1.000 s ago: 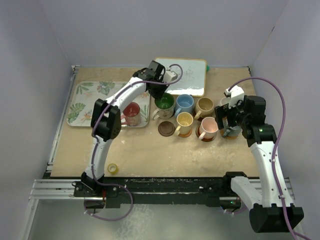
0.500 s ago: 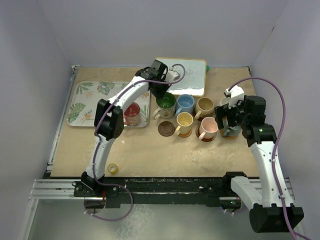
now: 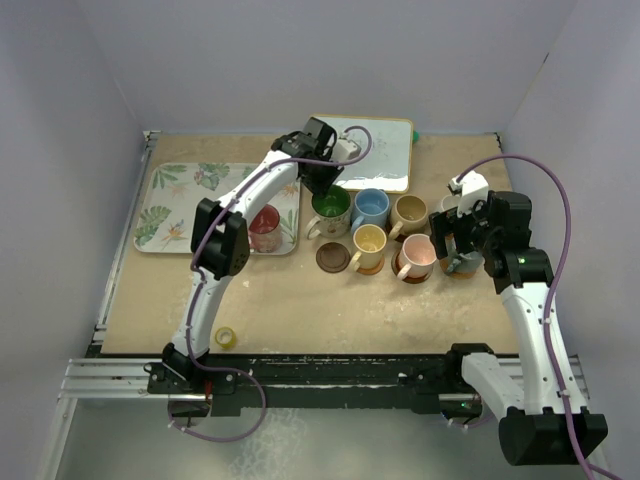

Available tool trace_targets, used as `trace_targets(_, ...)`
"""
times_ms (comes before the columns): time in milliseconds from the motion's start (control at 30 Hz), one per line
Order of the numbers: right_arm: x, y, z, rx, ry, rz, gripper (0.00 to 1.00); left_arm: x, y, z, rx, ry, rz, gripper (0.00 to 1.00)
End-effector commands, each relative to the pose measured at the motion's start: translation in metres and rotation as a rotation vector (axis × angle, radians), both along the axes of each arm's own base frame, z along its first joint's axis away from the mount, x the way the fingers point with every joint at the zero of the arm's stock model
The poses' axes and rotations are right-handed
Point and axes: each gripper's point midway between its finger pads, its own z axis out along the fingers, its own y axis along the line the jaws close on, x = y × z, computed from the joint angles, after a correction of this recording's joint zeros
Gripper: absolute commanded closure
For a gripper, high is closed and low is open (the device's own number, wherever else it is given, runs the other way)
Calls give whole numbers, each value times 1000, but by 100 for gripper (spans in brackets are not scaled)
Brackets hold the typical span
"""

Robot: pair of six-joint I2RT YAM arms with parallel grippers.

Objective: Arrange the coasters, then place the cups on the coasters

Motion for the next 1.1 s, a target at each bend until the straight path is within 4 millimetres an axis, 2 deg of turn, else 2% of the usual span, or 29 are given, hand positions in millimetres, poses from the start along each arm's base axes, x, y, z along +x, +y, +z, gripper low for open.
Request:
trace_targets(0,1,-1,6,-3,-30,2,0,11,-17,39,-68,-94,-29,85)
trace_targets(333,2,-1,6,-3,-29,1,0,13,-12,54,-58,-126,-20,75)
trace_targets(567,1,-1,6,-3,-30,1,0,4,3,100,-50,-211,-11,66)
trace_targets(767,1,-1,6,-4,-30,1,0,-16,29,139,-26,-287,8,61)
trace_targets(933,2,-1,6,-4,-28,0,0,-34,63,154,25,-328,59,59)
trace_targets(1067,2,-1,4,-3,-21,1,0,-46,94,159,20,-333,113,58)
